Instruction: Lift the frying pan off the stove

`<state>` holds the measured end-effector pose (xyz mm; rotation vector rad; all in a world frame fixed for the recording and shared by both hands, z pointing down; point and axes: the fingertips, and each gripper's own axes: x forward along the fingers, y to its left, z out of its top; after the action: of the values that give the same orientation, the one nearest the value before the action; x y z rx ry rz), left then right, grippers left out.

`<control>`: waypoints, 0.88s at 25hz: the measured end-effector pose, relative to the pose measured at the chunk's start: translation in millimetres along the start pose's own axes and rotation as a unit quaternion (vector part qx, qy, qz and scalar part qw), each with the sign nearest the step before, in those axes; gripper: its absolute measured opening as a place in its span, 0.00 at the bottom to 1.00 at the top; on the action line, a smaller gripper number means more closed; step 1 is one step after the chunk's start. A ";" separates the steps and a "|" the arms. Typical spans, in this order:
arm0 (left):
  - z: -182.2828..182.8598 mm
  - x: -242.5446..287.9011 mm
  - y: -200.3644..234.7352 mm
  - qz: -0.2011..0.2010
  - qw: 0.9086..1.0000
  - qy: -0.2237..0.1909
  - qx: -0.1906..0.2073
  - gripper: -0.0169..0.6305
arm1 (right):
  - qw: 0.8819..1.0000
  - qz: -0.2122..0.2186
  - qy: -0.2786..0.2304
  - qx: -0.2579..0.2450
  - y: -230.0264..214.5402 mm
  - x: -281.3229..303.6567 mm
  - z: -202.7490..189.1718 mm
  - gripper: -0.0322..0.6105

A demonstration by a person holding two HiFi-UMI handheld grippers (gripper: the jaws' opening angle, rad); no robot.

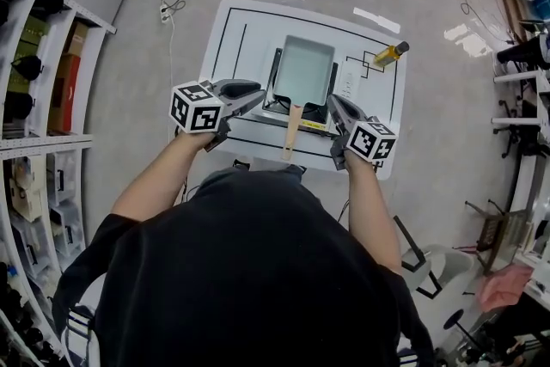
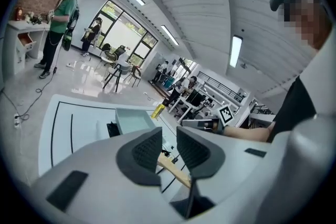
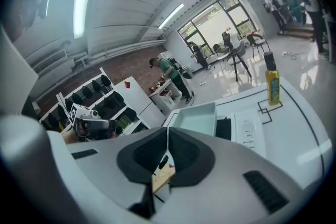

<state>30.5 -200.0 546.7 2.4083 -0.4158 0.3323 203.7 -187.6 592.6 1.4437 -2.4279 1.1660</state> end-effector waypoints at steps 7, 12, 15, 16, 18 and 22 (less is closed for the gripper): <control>-35.2 16.3 -4.2 -0.041 0.997 0.028 -0.064 0.25 | 0.997 0.030 0.039 0.055 -3.1 7.3 -39.9 0.13; -56.5 24.8 -5.3 -0.068 0.990 0.042 -0.113 0.30 | 0.993 0.043 0.053 0.096 -8.9 11.0 -58.9 0.16; -74.1 33.0 -10.4 -0.085 0.985 0.064 -0.135 0.33 | 0.990 0.050 0.063 0.116 -13.1 13.0 -71.0 0.18; -80.4 35.3 -11.8 -0.089 0.984 0.072 -0.139 0.34 | 0.989 0.054 0.067 0.124 -13.6 13.8 -74.7 0.19; -91.1 38.0 -13.1 -0.094 0.981 0.082 -0.150 0.36 | 0.985 0.062 0.075 0.145 -12.2 15.9 -81.9 0.21; -107.3 43.0 -13.0 -0.103 0.974 0.090 -0.183 0.38 | 0.975 0.082 0.094 0.182 -10.5 20.3 -95.2 0.27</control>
<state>61.0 -129.6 634.1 2.0181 -0.1278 0.3448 172.9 -143.4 674.4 1.1552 -2.3246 1.7720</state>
